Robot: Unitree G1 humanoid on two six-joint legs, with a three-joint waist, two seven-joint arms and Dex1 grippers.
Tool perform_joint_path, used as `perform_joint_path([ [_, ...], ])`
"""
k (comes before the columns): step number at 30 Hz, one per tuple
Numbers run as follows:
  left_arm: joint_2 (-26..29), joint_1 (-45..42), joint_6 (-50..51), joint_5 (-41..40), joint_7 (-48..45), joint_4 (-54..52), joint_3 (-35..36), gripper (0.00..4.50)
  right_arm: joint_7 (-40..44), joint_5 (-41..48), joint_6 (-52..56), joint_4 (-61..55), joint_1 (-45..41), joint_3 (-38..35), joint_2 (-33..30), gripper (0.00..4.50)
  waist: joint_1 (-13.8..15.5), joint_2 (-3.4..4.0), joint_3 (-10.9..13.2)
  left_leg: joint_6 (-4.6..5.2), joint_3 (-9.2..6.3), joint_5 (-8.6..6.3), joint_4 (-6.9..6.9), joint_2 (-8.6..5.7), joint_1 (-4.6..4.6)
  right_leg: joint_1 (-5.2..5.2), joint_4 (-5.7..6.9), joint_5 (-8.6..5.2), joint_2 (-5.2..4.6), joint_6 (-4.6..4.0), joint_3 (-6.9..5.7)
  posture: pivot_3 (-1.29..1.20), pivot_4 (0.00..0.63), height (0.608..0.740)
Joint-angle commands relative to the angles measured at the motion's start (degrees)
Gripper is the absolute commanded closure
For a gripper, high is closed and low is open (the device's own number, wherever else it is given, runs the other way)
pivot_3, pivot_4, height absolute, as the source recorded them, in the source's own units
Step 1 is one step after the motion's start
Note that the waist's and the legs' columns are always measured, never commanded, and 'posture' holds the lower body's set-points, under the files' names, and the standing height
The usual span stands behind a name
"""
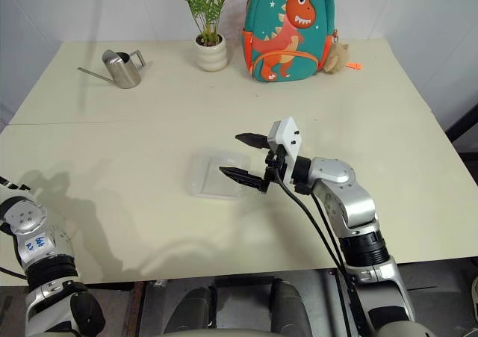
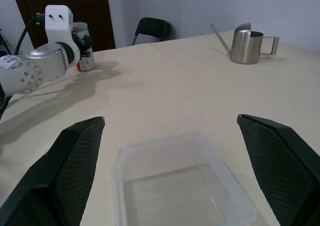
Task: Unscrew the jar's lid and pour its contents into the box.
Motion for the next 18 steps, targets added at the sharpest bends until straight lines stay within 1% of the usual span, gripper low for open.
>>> perform_joint_path([
  [1,1.2,-1.1,-1.4,-2.7,-9.8,-4.9,-4.1,2.50,-0.5,0.9,-1.2,-1.9,0.3,-2.2,-0.4,0.00,0.0,0.00,0.0,0.00,0.00,0.00,0.00,0.00,0.00,0.00,0.00,0.00,0.00,0.00,0.00,0.00,0.150,0.740],
  [2,1.4,-1.2,-1.2,-3.7,-13.9,-6.4,-5.9,2.50,-0.6,1.0,-1.1,-2.2,0.5,-2.5,-0.6,0.00,0.2,-0.01,0.0,-0.01,0.00,0.01,0.00,0.00,0.00,0.00,0.00,0.00,0.00,0.00,0.00,0.00,0.150,0.740],
  [5,3.4,-0.8,3.9,-9.3,-32.1,-13.6,-13.7,2.50,-1.6,1.6,0.0,-3.9,0.9,-4.2,-1.8,0.00,1.0,-0.02,0.0,-0.04,0.00,0.02,0.04,0.00,-0.07,0.00,-0.05,0.01,0.00,0.01,-0.02,0.00,0.150,0.740],
  [8,8.1,0.5,12.1,-18.1,-51.1,-20.2,-18.7,2.50,-2.4,2.3,1.9,-6.2,0.8,-5.5,-3.6,0.00,0.8,-0.02,0.0,-0.05,0.03,0.01,0.02,0.00,-0.09,-0.02,-0.09,0.02,0.00,0.01,-0.01,0.00,0.150,0.740],
  [9,9.5,0.9,14.1,-19.9,-55.2,-21.5,-19.7,2.50,-2.7,2.7,2.6,-6.9,0.7,-5.7,-4.0,0.00,0.6,0.00,0.0,-0.05,0.03,0.00,-0.03,0.01,-0.10,-0.06,-0.09,0.00,0.01,-0.02,-0.01,0.00,0.150,0.740],
  [10,11.4,1.3,14.9,-20.2,-59.5,-22.7,-21.2,2.50,-3.0,3.0,3.4,-7.6,0.4,-5.9,-4.3,0.00,0.2,0.01,0.0,-0.04,0.04,-0.01,-0.06,0.02,-0.09,-0.07,-0.09,-0.02,0.01,-0.04,-0.01,0.00,0.150,0.740],
  [12,16.2,1.7,16.5,-20.5,-71.2,-24.8,-26.5,2.50,-3.6,3.4,5.8,-9.2,-1.1,-5.8,-5.3,0.00,-0.5,0.04,0.0,-0.02,0.11,-0.02,-0.11,0.07,-0.08,-0.12,-0.10,-0.05,0.04,-0.06,0.01,0.00,0.150,0.740],
  [14,19.1,1.1,16.7,-20.5,-79.2,-25.1,-30.0,2.50,-4.0,3.7,7.7,-10.0,-2.5,-5.4,-6.0,0.00,-0.9,0.17,0.1,0.01,0.18,-0.03,-0.16,0.12,-0.06,-0.17,-0.09,-0.09,0.07,-0.09,0.03,0.00,0.150,0.740],
  [16,20.4,-1.0,15.8,-19.5,-85.2,-24.0,-33.1,2.50,-4.0,3.7,9.2,-10.3,-4.1,-4.4,-6.2,0.00,-1.1,0.22,0.1,0.03,0.18,-0.04,-0.15,0.15,-0.06,-0.18,-0.08,-0.10,0.10,-0.11,0.03,0.00,0.150,0.740],
  [18,20.4,-3.7,13.9,-18.2,-89.2,-22.1,-35.3,2.50,-4.0,3.6,10.5,-10.3,-6.0,-3.2,-6.0,0.00,-1.1,0.22,0.2,0.03,0.17,-0.04,-0.11,0.16,-0.07,-0.19,-0.10,-0.11,0.10,-0.12,0.02,0.00,0.150,0.740],
])
